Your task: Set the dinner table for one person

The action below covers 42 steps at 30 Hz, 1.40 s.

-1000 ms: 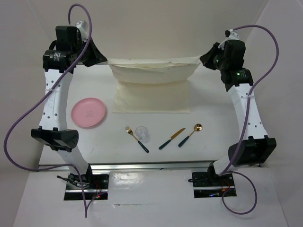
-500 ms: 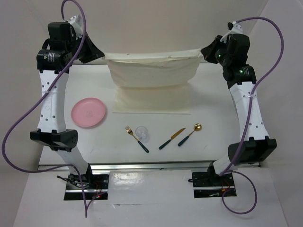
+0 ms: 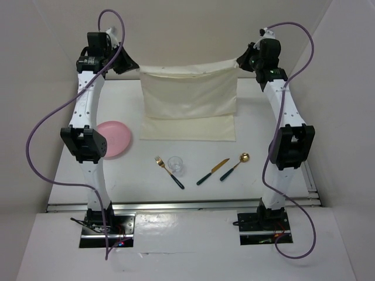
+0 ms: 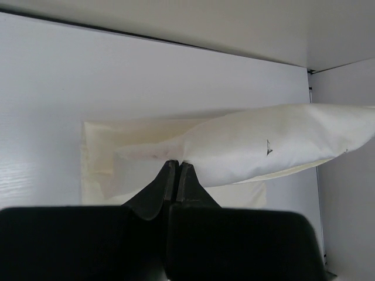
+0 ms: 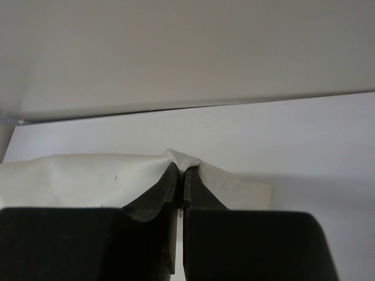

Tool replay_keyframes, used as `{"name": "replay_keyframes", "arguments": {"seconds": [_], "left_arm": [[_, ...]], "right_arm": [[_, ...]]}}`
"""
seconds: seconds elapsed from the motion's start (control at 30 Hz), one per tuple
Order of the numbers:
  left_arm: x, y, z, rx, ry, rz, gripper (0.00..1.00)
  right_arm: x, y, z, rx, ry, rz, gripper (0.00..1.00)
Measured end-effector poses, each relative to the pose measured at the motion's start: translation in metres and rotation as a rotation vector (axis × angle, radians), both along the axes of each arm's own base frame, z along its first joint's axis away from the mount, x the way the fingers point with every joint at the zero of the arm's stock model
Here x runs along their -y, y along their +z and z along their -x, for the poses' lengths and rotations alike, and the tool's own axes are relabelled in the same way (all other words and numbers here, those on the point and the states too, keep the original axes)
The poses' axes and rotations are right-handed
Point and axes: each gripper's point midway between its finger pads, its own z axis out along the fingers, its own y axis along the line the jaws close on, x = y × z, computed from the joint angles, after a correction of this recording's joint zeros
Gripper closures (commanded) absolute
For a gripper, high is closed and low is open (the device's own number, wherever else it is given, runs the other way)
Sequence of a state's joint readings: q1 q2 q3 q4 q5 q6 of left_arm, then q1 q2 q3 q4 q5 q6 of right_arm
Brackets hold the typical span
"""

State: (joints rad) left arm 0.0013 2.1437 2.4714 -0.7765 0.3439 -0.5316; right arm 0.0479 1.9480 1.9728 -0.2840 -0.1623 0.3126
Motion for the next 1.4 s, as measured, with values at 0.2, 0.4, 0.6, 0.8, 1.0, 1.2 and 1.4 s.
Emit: {"name": "replay_keyframes", "arguments": {"seconds": [0.2, 0.4, 0.6, 0.8, 1.0, 1.2, 1.4], "left_arm": [[0.003, 0.006, -0.007, 0.038, -0.024, 0.041, 1.00], [0.009, -0.031, 0.031, -0.065, -0.057, 0.063, 1.00], [0.013, -0.112, 0.077, -0.261, -0.072, 0.078, 1.00], [0.010, -0.211, 0.131, -0.516, -0.061, 0.065, 1.00], [0.002, -0.241, 0.152, -0.605, -0.023, 0.031, 1.00], [-0.006, -0.245, 0.149, -0.598, 0.015, -0.009, 1.00], [-0.014, -0.248, 0.147, -0.601, 0.057, -0.042, 1.00]], "right_arm": [[0.000, -0.006, -0.001, 0.021, 0.000, -0.001, 1.00], [0.000, -0.067, 0.061, -0.111, 0.013, -0.002, 1.00], [-0.006, -0.140, 0.122, -0.279, 0.059, -0.020, 1.00], [-0.015, -0.200, 0.159, -0.434, 0.097, -0.032, 1.00], [-0.027, -0.220, 0.176, -0.488, 0.130, -0.034, 1.00], [-0.029, -0.221, 0.177, -0.495, 0.122, -0.050, 1.00], [-0.028, -0.214, 0.168, -0.473, 0.095, -0.072, 1.00]]}}
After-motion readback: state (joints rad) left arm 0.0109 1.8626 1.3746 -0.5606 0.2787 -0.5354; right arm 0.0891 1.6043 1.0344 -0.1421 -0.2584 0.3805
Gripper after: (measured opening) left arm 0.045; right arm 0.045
